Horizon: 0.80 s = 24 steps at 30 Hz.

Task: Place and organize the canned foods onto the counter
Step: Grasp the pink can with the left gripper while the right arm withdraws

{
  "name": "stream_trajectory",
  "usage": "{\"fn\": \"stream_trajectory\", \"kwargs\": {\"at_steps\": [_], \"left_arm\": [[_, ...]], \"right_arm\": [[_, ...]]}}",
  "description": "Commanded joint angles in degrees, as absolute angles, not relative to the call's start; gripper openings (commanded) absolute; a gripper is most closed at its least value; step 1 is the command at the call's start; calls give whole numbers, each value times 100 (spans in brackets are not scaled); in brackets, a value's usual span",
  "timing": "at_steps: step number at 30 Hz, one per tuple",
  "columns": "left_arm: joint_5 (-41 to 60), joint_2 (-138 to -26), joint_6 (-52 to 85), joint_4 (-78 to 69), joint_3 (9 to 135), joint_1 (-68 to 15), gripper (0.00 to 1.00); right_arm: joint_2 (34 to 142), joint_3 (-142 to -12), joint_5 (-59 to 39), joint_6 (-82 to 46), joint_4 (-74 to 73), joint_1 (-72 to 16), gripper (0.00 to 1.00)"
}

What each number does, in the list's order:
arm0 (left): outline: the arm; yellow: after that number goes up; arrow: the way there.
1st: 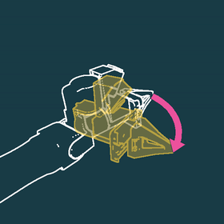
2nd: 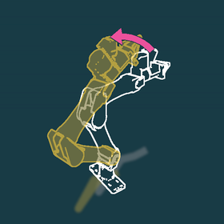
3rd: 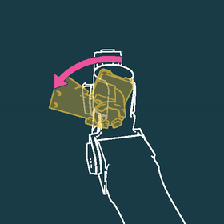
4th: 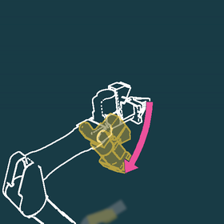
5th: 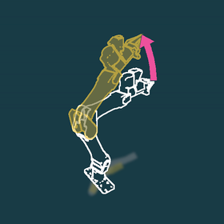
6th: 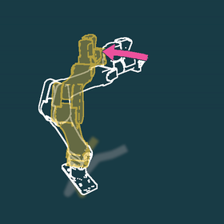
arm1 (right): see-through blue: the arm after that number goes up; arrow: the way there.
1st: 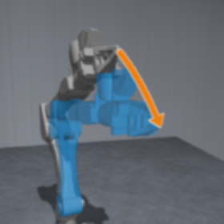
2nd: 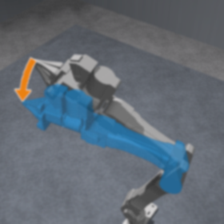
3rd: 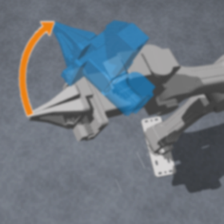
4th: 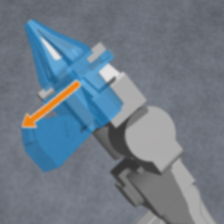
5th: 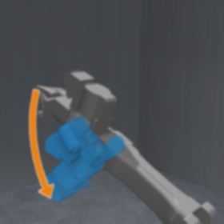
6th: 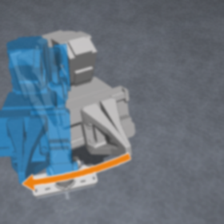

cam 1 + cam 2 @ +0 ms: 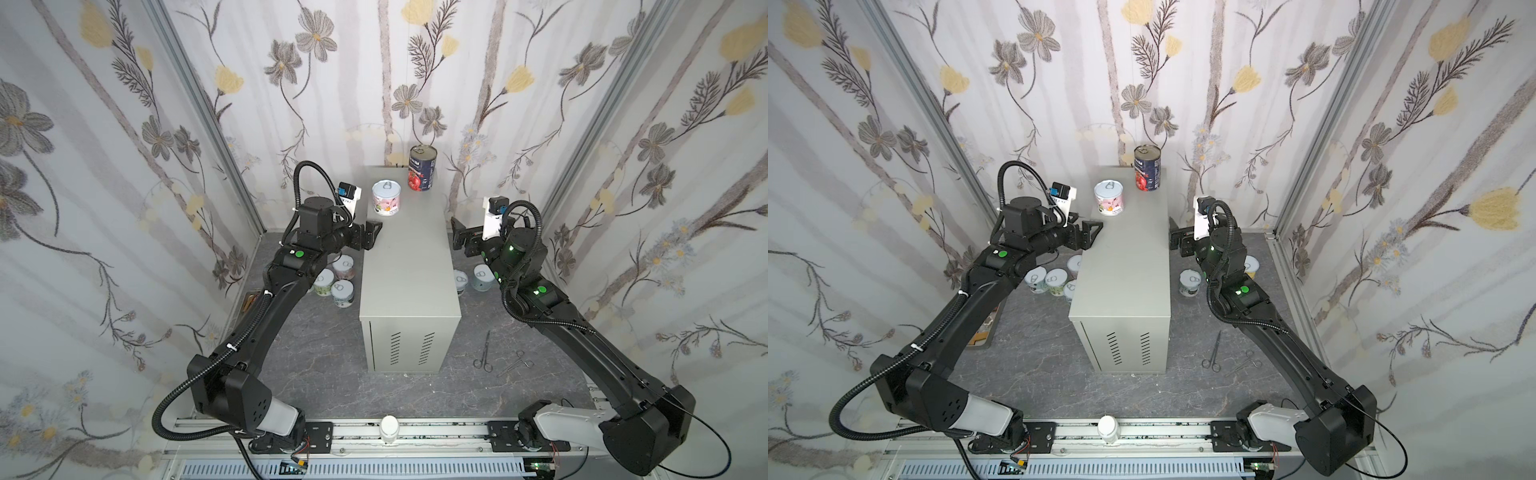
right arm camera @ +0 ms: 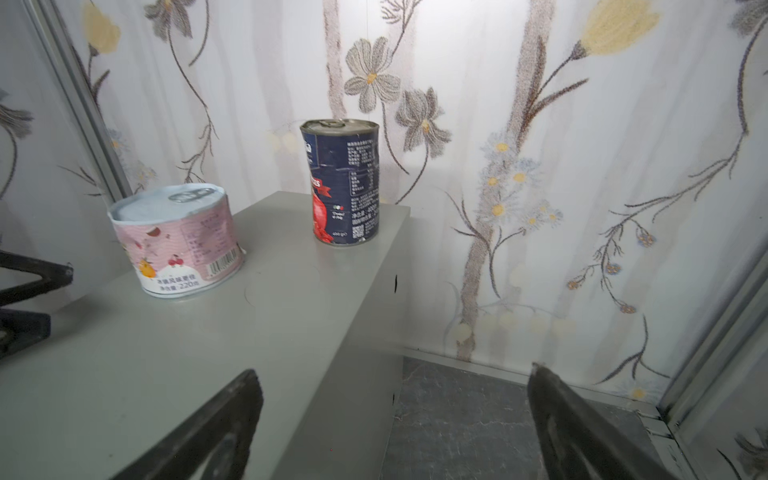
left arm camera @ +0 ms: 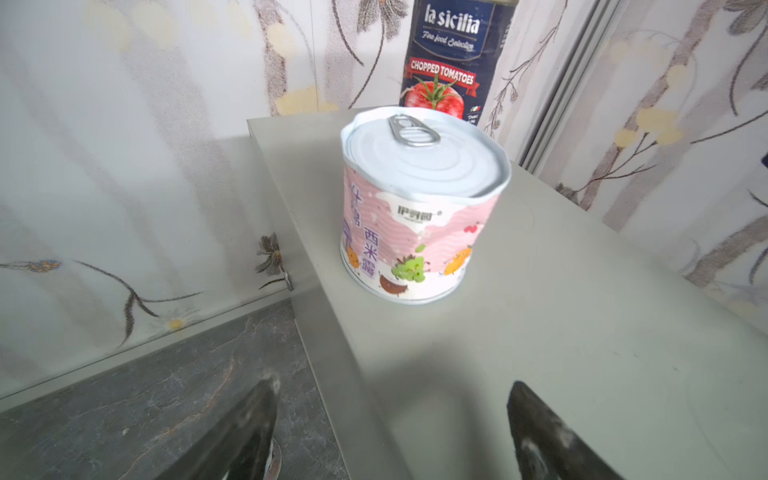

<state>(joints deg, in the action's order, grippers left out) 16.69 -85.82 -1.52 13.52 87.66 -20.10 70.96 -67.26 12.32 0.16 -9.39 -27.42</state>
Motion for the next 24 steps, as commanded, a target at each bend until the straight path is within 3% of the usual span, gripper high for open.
{"fn": "stream_trajectory", "kwargs": {"at_steps": [1, 24], "left_arm": [[1349, -8805, -222, 891, 8991, -2043, 83], [1299, -10257, -707, 1011, 10564, -2180, 74]], "right_arm": [[7023, -6552, 1113, -124, -1283, -2597, 100], [7369, -6205, 545, -457, -1680, -2013, 100]]}}
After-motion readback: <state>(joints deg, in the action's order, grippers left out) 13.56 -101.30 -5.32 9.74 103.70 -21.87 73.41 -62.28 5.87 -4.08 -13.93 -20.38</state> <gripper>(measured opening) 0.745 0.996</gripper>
